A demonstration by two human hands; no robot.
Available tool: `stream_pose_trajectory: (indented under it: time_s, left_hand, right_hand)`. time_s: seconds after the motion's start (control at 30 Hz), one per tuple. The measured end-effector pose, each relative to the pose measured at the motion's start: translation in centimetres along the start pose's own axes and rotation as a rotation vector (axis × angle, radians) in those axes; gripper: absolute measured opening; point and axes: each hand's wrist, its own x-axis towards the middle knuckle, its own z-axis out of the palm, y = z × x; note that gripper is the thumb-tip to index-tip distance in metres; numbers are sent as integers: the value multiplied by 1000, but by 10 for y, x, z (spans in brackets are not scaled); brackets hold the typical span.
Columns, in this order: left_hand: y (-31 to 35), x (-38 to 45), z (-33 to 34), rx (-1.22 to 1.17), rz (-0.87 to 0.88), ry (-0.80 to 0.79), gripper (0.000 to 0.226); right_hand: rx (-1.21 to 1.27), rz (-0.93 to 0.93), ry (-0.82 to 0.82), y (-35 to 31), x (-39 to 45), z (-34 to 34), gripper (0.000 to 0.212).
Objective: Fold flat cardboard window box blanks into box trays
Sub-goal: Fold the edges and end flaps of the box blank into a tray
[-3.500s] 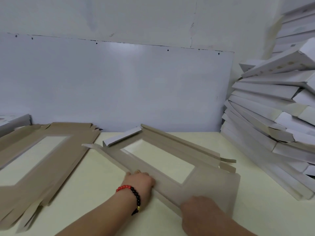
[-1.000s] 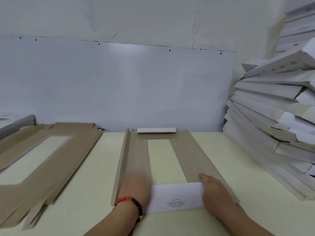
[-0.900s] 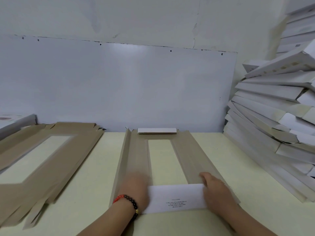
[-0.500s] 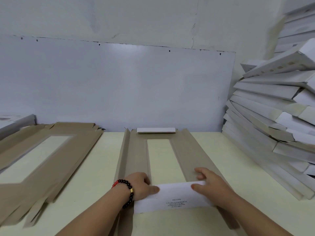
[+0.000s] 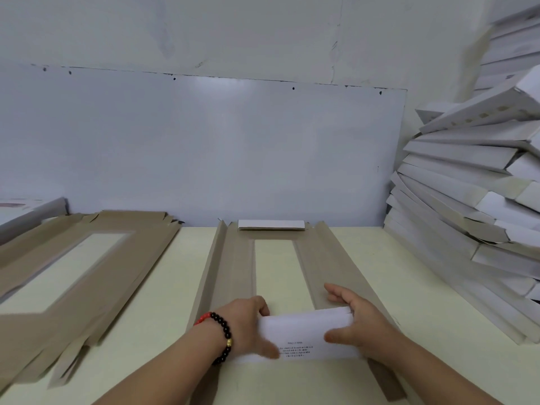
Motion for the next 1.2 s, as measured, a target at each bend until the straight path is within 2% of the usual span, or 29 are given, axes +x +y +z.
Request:
stream_pose_trajectory:
  time_s: [0.03, 0.1, 0.17, 0.23, 0.33, 0.4, 0.5, 0.6, 0.73, 0.83, 0.93, 1.07, 1.2]
  left_hand:
    - [1, -1, -3, 85, 10, -50, 61]
    - [6, -1, -4, 260, 48, -72, 48]
    - [12, -1, 0, 375, 59, -12, 33]
    - [17, 0, 6, 479, 64, 98, 19]
    - [19, 3, 13, 552, 68, 213, 22]
    - [17, 5, 15, 546, 72, 244, 21]
    - [14, 4, 12, 541, 104, 264, 16]
    - [11, -1, 11, 516, 85, 188, 26]
    - [13, -6, 18, 610, 115, 131, 24]
    - [16, -8, 21, 542, 130, 111, 25]
    - [17, -5, 20, 461, 107, 157, 22]
    - [14, 10, 29, 398, 81, 172, 44]
    - [9, 19, 53, 321, 38, 163, 60]
  right_hand:
    - [-50, -2, -43, -3, 0, -3, 92]
    - [-227, -29, -80, -8, 0, -7, 89]
    - [-538, -117, -85, -11, 2, -9, 74]
    - [-741, -186, -78, -11, 3, -6, 53]
    - [-881, -212, 34, -6, -1, 4, 27]
    - [-940, -215, 100, -5, -3, 9, 21]
    - [-914, -202, 112, -7, -5, 12, 27]
    - [-975, -241, 58, -7, -7, 12, 27]
    - [-1055, -217, -43, -9, -9, 9, 27]
    - [-1087, -197, -101, -15, -5, 7, 28]
    - [-1174, -249, -121, -20, 2, 18, 32]
    - [-1096, -240, -56, -22, 13, 47, 47]
    - [-965, -242, -122, -21, 19, 77, 56]
